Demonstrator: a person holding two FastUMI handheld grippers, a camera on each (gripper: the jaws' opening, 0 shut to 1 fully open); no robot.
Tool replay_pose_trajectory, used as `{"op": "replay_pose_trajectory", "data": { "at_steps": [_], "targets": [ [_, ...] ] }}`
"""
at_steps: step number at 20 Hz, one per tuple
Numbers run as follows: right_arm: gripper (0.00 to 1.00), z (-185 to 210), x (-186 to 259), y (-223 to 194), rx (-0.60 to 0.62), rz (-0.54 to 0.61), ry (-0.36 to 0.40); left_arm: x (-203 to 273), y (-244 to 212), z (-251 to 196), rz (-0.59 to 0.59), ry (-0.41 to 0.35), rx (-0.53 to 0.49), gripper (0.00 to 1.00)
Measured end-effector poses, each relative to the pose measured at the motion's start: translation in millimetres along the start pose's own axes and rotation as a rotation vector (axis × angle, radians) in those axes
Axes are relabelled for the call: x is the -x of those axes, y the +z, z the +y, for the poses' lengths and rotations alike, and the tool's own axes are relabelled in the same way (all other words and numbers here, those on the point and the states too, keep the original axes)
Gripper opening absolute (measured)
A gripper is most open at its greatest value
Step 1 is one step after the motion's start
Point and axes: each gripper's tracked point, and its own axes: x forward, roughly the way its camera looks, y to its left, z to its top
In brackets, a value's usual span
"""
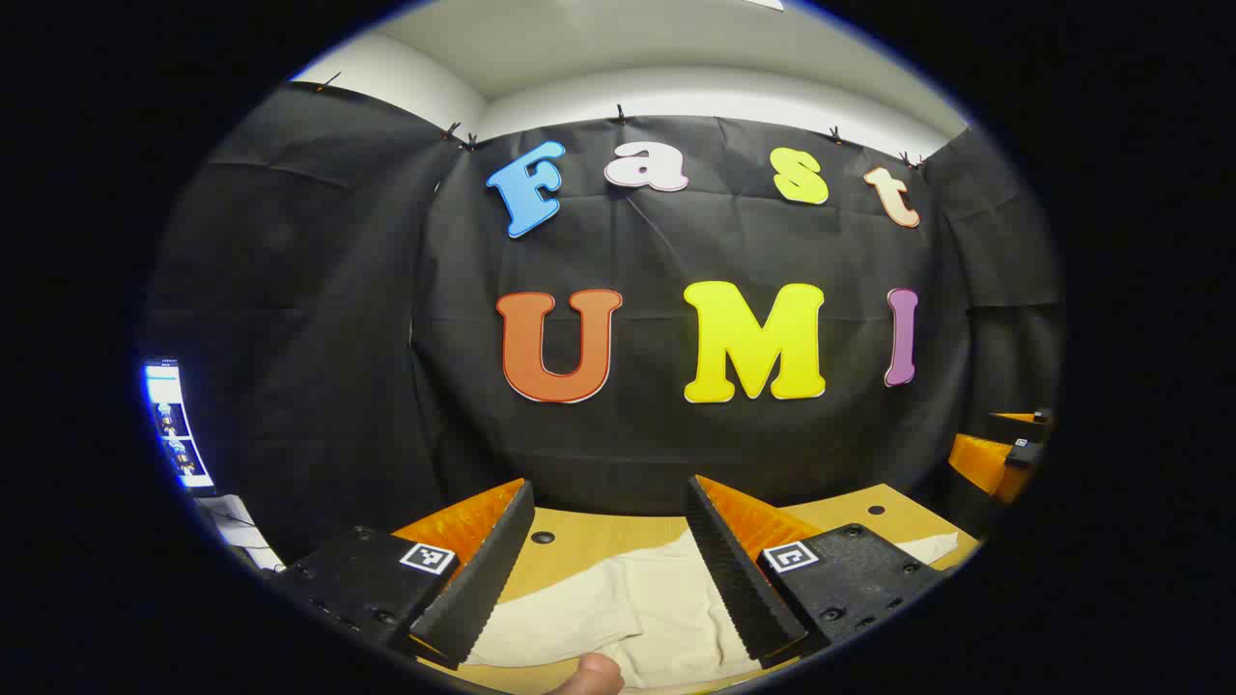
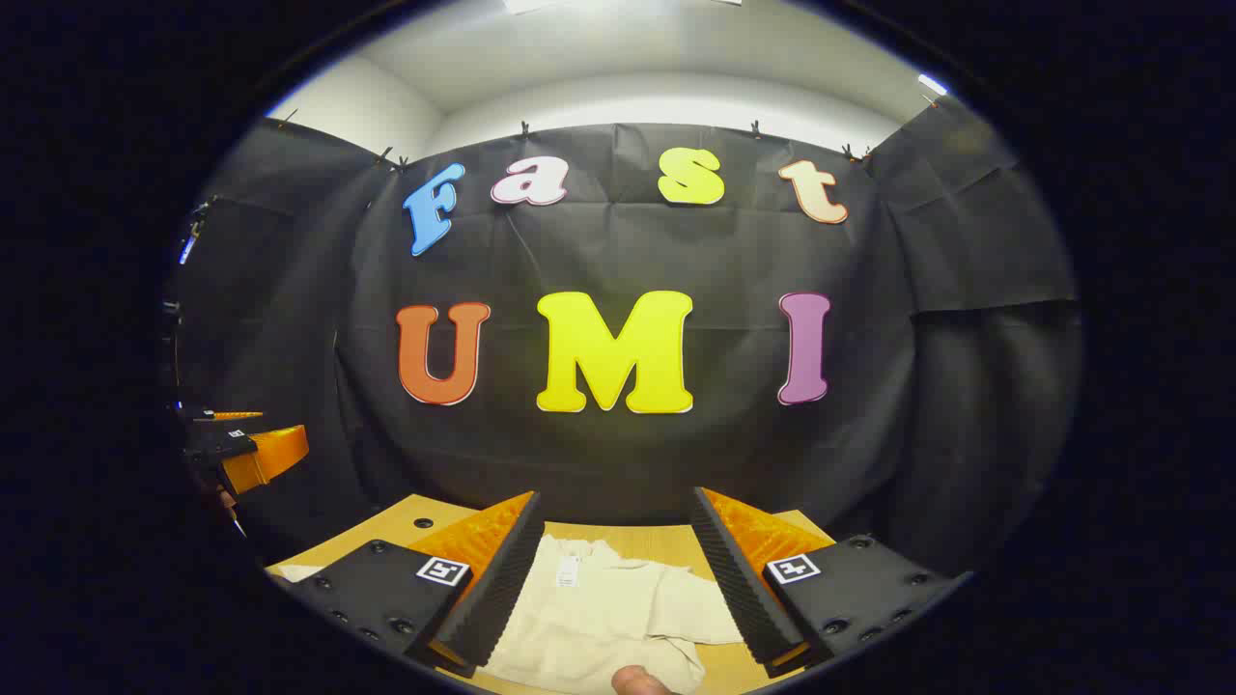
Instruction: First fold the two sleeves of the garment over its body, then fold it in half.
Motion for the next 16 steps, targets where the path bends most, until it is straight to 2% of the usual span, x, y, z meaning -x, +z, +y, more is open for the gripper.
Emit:
{"op": "replay_pose_trajectory", "data": {
  "at_steps": [6,16],
  "targets": [
    [0.95,5,-12,-2,0.040,-0.006,0.025,-12,-7,-24,0.019,-0.041,-0.005,0.99],
    [0.95,-32,-41,4,0.059,-0.031,-0.001,-32,-5,-73,0.013,-0.116,0.002,1.00]
  ]
}}
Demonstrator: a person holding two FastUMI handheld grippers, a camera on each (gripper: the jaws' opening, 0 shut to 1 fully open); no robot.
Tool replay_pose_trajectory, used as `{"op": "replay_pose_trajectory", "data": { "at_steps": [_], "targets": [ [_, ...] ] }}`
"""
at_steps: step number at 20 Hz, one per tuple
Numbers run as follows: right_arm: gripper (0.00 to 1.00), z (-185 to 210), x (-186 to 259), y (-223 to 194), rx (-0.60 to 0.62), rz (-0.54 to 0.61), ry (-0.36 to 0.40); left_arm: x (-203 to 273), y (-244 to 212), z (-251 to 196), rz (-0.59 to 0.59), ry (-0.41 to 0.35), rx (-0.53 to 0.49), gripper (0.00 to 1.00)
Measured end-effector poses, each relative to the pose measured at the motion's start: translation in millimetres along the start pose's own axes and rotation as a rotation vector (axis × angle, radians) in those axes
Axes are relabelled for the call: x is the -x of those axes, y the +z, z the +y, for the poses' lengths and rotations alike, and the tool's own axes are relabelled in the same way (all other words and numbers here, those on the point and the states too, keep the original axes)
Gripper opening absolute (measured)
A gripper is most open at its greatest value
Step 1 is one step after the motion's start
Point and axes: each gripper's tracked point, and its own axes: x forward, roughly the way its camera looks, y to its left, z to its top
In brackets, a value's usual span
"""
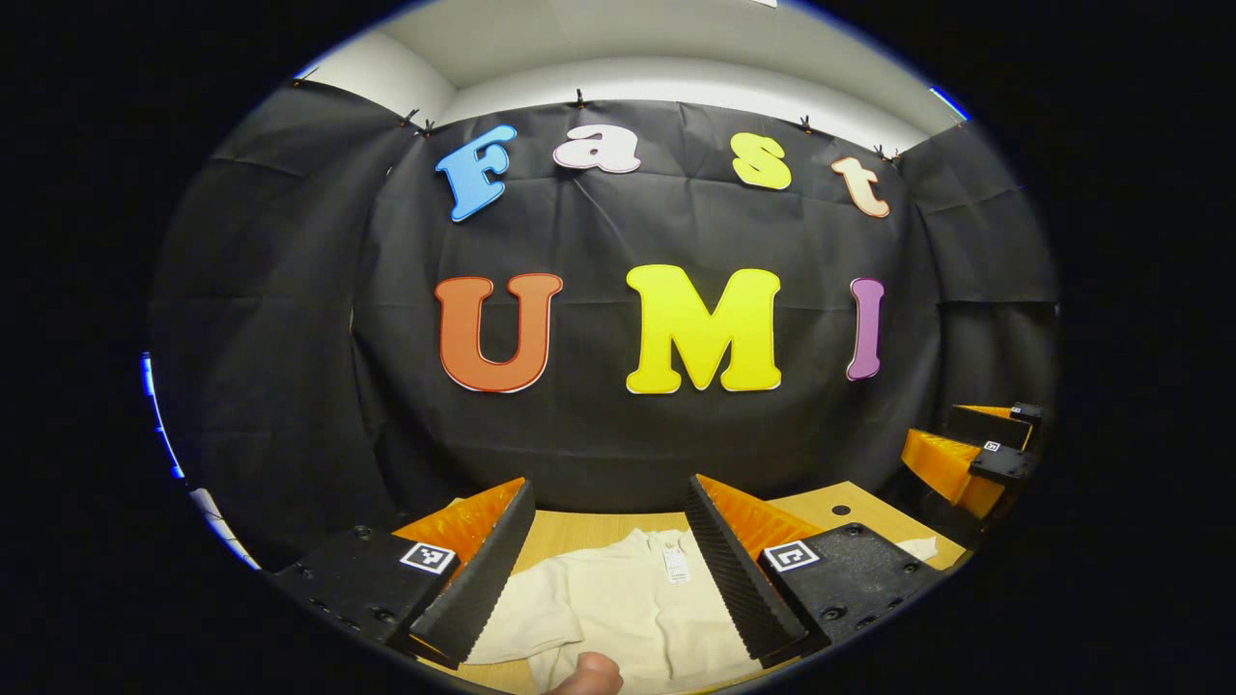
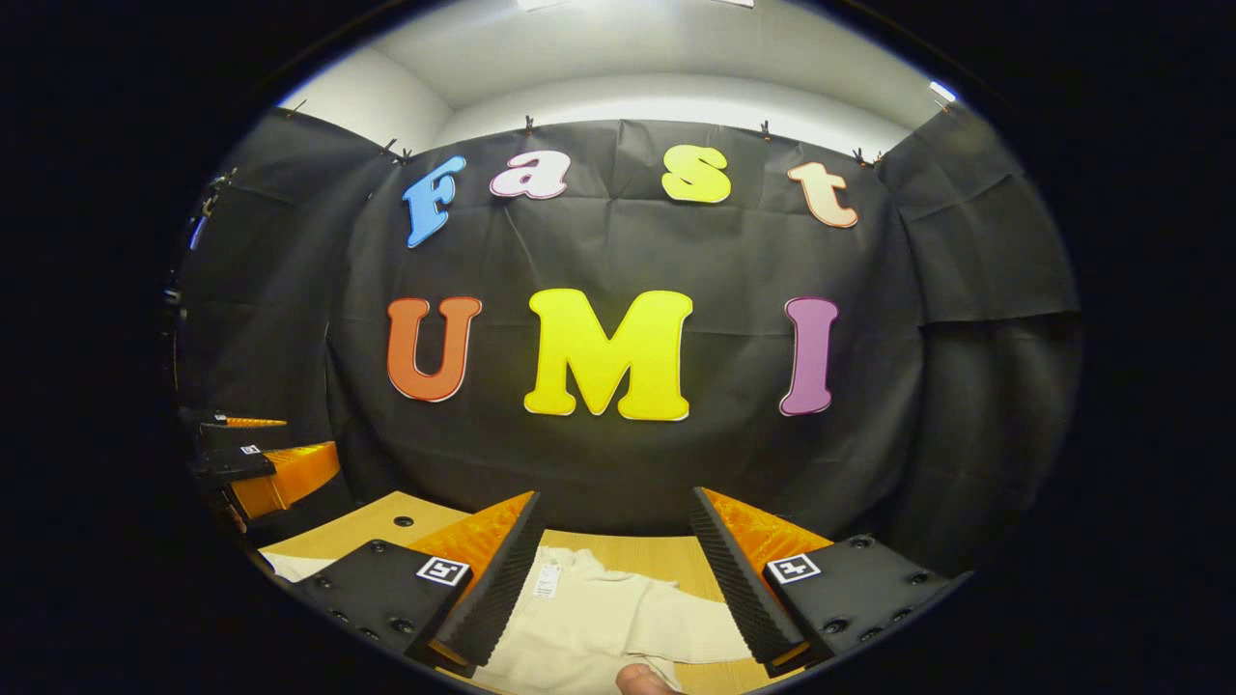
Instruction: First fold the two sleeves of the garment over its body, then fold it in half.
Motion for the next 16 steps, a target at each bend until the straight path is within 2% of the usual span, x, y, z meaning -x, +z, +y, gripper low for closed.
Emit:
{"op": "replay_pose_trajectory", "data": {
  "at_steps": [10,13,16],
  "targets": [
    [0.95,-34,-9,-9,-0.013,0.027,-0.031,0,-7,-18,0.024,-0.005,0.016,1.00],
    [0.95,-67,-19,-19,-0.017,0.044,-0.076,1,-7,-22,0.016,0.008,0.013,0.99],
    [0.95,-120,-35,-47,-0.008,0.109,-0.151,5,-8,-30,0.017,0.020,0.008,1.00]
  ]
}}
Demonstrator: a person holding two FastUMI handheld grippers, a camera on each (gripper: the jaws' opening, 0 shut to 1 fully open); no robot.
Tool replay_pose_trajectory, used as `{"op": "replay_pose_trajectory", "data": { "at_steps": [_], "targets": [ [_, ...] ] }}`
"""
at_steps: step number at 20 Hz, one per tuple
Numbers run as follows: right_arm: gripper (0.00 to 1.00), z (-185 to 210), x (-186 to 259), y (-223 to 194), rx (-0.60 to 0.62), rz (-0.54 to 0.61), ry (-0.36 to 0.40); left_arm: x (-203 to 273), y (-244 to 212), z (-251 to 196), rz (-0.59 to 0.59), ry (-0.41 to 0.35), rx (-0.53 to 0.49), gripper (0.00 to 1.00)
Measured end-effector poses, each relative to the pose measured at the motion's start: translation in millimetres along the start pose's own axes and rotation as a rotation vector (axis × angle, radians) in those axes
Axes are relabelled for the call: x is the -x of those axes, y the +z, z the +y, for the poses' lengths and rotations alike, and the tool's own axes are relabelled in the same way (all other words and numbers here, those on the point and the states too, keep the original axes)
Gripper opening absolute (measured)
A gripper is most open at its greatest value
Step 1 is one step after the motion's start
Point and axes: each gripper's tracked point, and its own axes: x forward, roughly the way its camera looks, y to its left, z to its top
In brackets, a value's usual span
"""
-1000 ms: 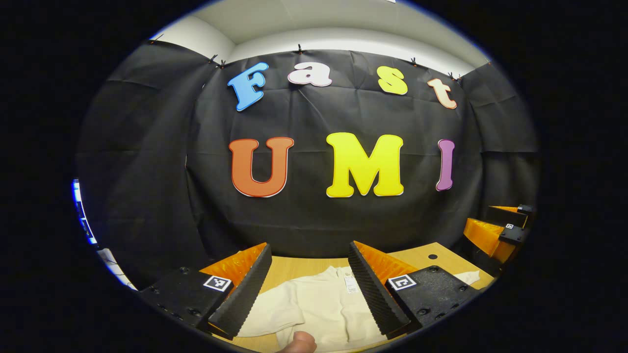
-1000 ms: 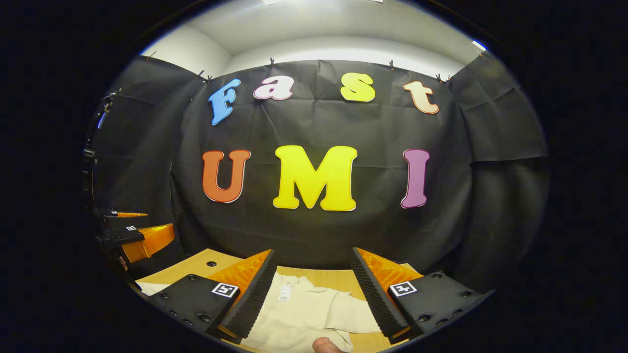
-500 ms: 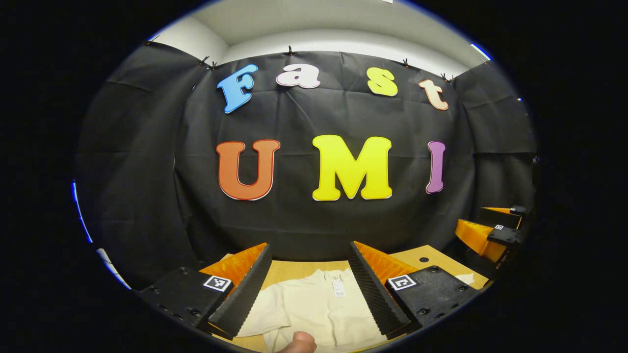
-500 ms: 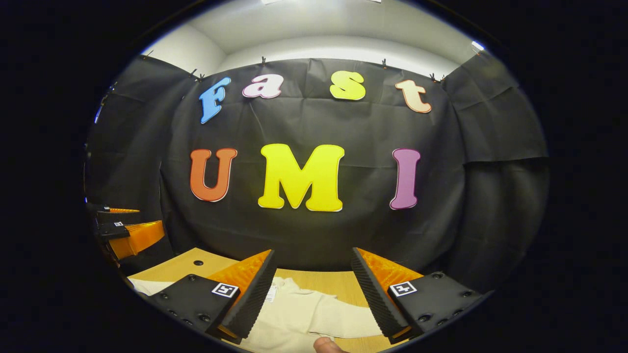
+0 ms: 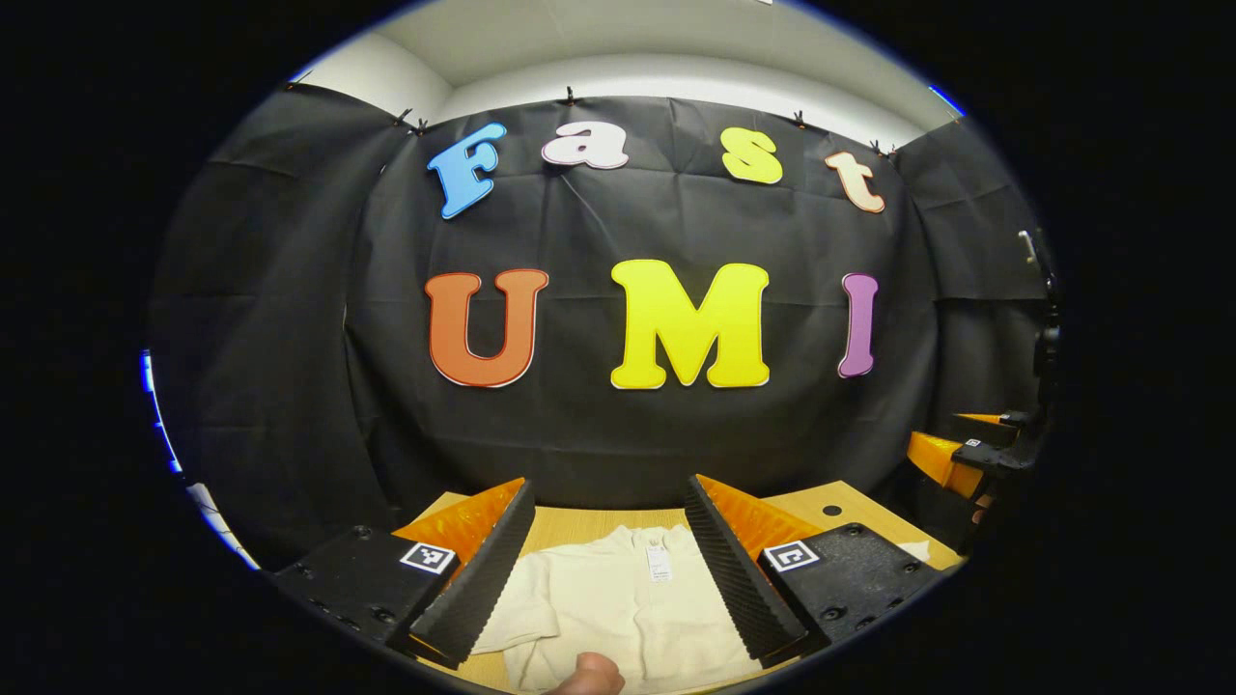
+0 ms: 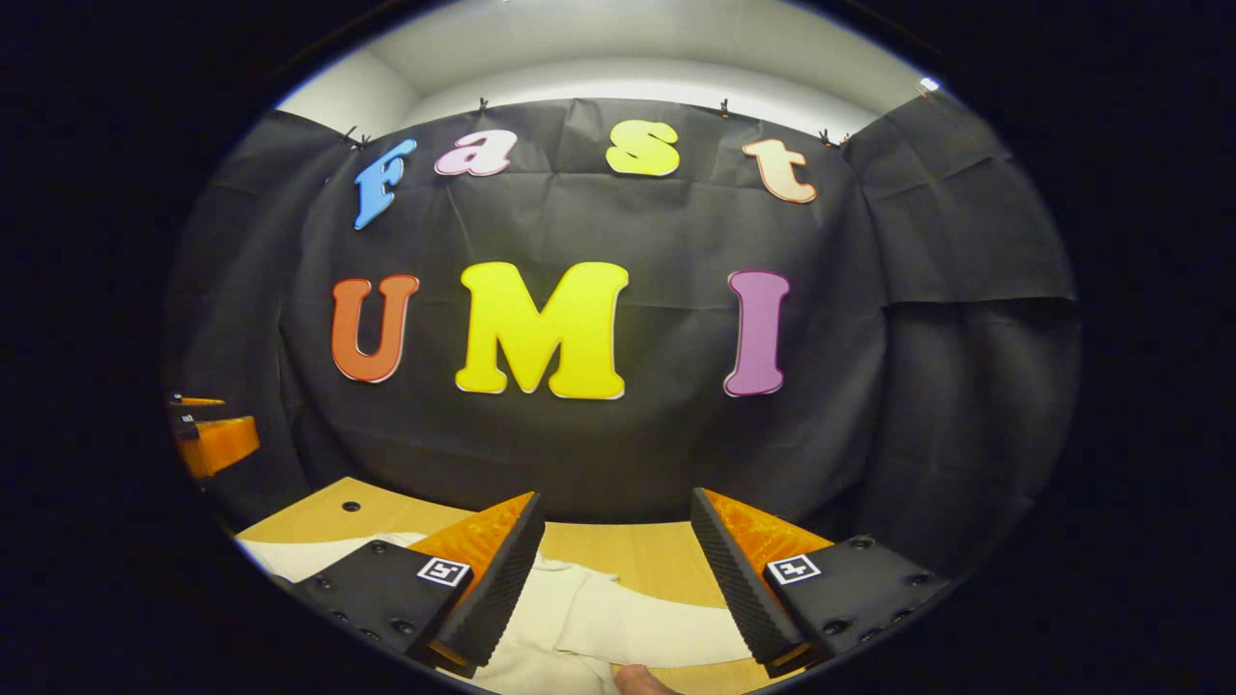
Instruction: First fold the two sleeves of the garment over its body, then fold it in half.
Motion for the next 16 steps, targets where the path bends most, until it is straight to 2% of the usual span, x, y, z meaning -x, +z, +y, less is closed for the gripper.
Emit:
{"op": "replay_pose_trajectory", "data": {
  "at_steps": [6,11,14,16],
  "targets": [
    [0.96,-114,-41,-75,0.008,0.138,-0.148,7,-7,-19,0.031,0.042,-0.013,0.99],
    [0.96,-203,-65,-188,-0.013,0.363,-0.232,17,-9,-42,0.050,0.087,-0.015,1.00],
    [0.96,-236,-78,-242,-0.031,0.474,-0.254,26,-2,-54,0.026,0.120,-0.024,1.00],
    [0.96,-261,-76,-289,-0.025,0.572,-0.305,32,-2,-64,0.021,0.137,-0.028,0.99]
  ]
}}
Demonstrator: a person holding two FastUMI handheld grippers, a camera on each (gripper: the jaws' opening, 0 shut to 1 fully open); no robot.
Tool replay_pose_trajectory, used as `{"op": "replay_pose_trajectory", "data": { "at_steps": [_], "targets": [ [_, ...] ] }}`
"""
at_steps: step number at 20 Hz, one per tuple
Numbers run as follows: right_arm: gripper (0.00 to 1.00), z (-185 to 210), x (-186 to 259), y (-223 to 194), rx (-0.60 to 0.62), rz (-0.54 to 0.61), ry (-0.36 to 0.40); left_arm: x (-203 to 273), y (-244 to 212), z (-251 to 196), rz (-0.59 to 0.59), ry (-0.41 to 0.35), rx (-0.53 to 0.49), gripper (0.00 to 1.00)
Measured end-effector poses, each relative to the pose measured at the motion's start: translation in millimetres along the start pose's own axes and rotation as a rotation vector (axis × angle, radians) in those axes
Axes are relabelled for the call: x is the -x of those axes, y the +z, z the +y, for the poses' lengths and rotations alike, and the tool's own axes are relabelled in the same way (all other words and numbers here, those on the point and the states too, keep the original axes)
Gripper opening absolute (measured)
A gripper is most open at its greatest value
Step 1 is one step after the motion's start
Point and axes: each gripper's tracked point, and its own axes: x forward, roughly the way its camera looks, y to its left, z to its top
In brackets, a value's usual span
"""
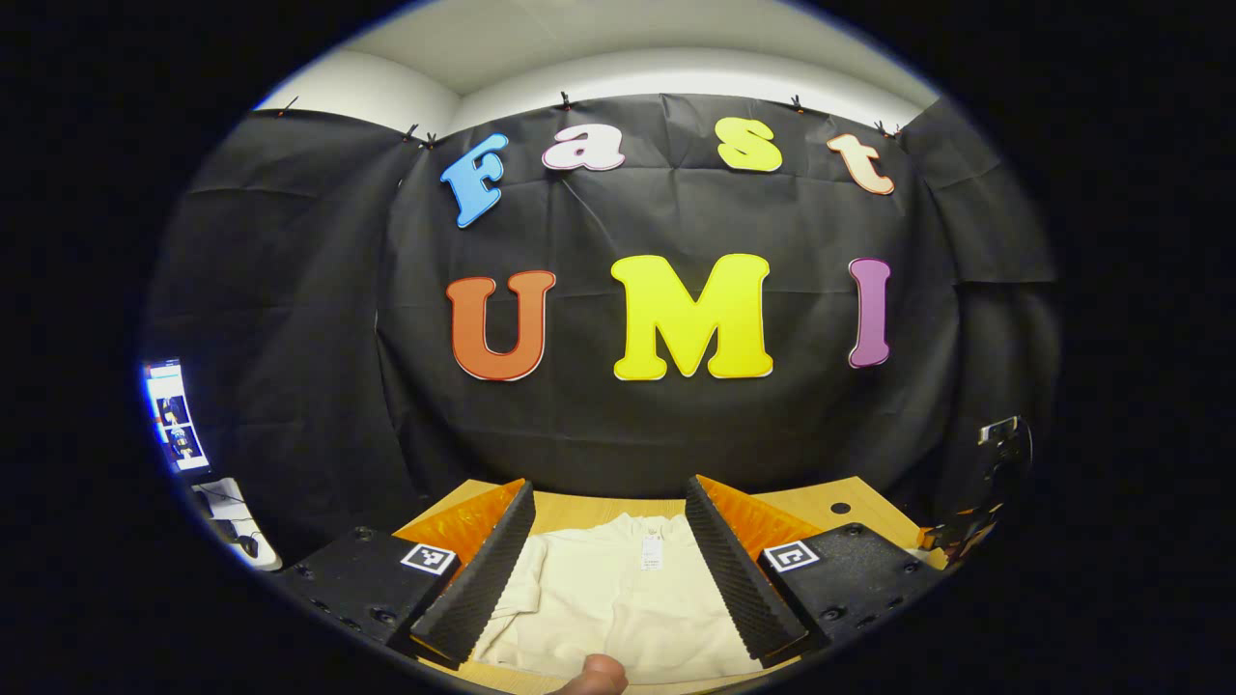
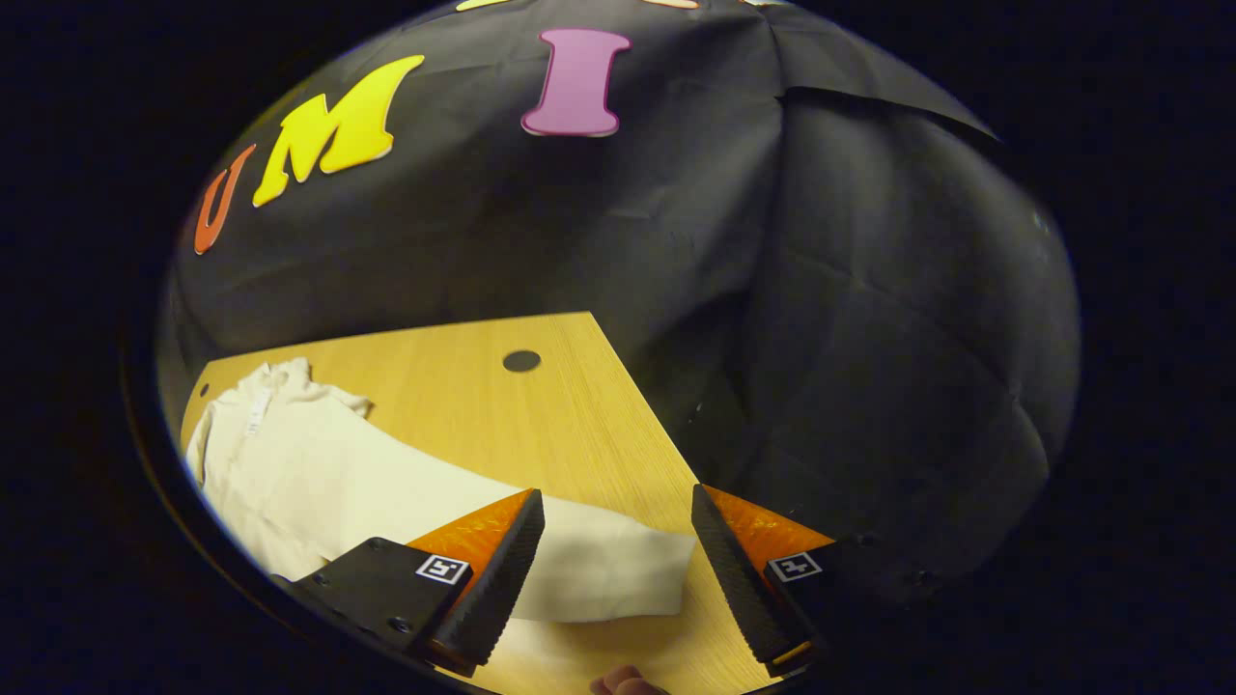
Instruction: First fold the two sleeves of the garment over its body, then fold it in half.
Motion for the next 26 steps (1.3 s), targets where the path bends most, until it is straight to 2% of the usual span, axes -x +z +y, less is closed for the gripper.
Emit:
{"op": "replay_pose_trajectory", "data": {
  "at_steps": [2,3,4,6,8,11,12,13,15,16,21,24,26],
  "targets": [
    [0.96,-9,-14,-21,-0.021,0.088,-0.036,8,0,-2,-0.003,0.024,0.009,1.00],
    [0.96,-13,-17,-29,-0.048,0.132,-0.049,9,2,-4,-0.017,0.023,0.024,0.92],
    [0.97,-14,-23,-35,-0.068,0.165,-0.059,10,1,-9,-0.013,0.018,0.029,0.99],
    [0.97,-18,-32,-50,-0.075,0.234,-0.090,10,-1,-4,-0.006,0.037,0.025,1.00],
    [0.97,-13,-35,-60,-0.113,0.285,-0.065,10,2,3,-0.013,0.054,0.040,1.00],
    [0.97,-6,-35,-63,-0.231,0.376,-0.004,17,1,11,-0.011,0.073,0.072,1.00],
    [0.89,-11,-34,-68,-0.238,0.398,-0.009,18,1,15,-0.014,0.084,0.073,1.00],
    [0.92,-12,-32,-68,-0.225,0.418,-0.012,19,0,18,-0.012,0.084,0.071,1.00],
    [0.88,-6,-33,-72,-0.184,0.442,-0.008,20,-6,27,0.002,0.095,0.065,1.00],
    [0.90,-7,-35,-72,-0.168,0.448,-0.006,20,-8,31,0.008,0.100,0.066,1.00],
    [0.88,-7,-32,-75,-0.161,0.537,0.004,20,-13,49,0.017,0.124,0.062,1.00],
    [0.90,-6,-32,-75,-0.158,0.577,0.003,19,-14,60,0.021,0.129,0.072,1.00],
    [0.86,-4,-32,-73,-0.149,0.598,0.009,19,-14,67,0.021,0.130,0.072,1.00]
  ]
}}
